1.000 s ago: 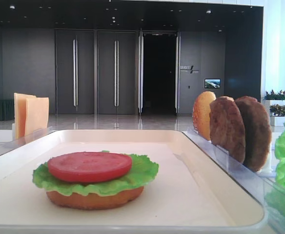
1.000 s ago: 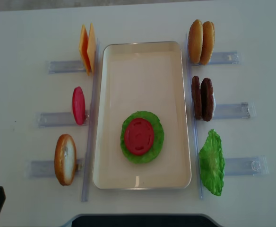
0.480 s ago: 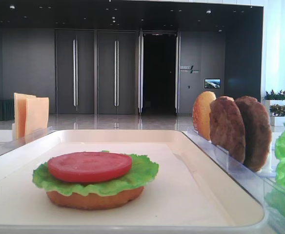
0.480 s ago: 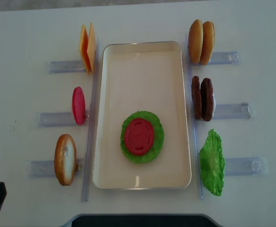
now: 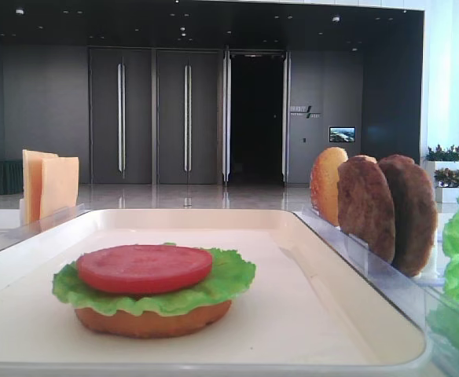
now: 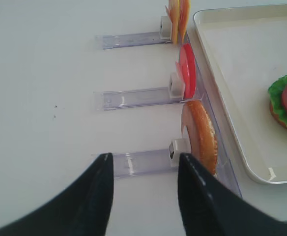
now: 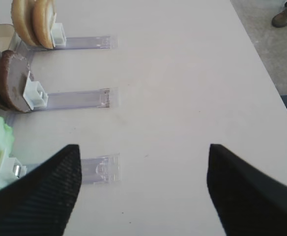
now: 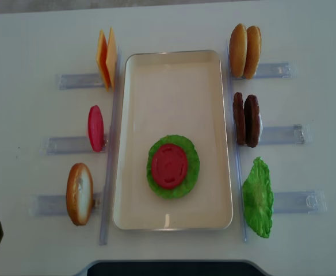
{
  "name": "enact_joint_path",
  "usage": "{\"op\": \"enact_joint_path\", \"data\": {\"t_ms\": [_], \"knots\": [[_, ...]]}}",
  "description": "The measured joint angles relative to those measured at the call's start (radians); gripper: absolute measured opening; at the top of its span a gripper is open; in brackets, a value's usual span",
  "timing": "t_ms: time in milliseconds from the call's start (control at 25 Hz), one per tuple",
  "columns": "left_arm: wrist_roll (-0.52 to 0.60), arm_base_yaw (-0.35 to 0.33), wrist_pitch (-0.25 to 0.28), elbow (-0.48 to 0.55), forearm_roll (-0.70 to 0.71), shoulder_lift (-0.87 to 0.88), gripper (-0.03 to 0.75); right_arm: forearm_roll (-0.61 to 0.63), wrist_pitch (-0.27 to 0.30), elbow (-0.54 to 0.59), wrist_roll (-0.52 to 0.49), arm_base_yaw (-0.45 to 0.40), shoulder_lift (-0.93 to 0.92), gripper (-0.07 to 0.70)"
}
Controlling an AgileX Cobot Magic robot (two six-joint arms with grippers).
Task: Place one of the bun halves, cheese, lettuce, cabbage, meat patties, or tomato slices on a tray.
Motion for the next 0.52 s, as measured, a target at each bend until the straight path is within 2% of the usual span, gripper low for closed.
{"op": "enact_joint_path", "data": {"t_ms": [520], "knots": [[0.0,0.0,0.0,0.0,0.0,0.0,0.2,0.0,0.0,0.0,0.0,0.0,0.0,0.534]]}}
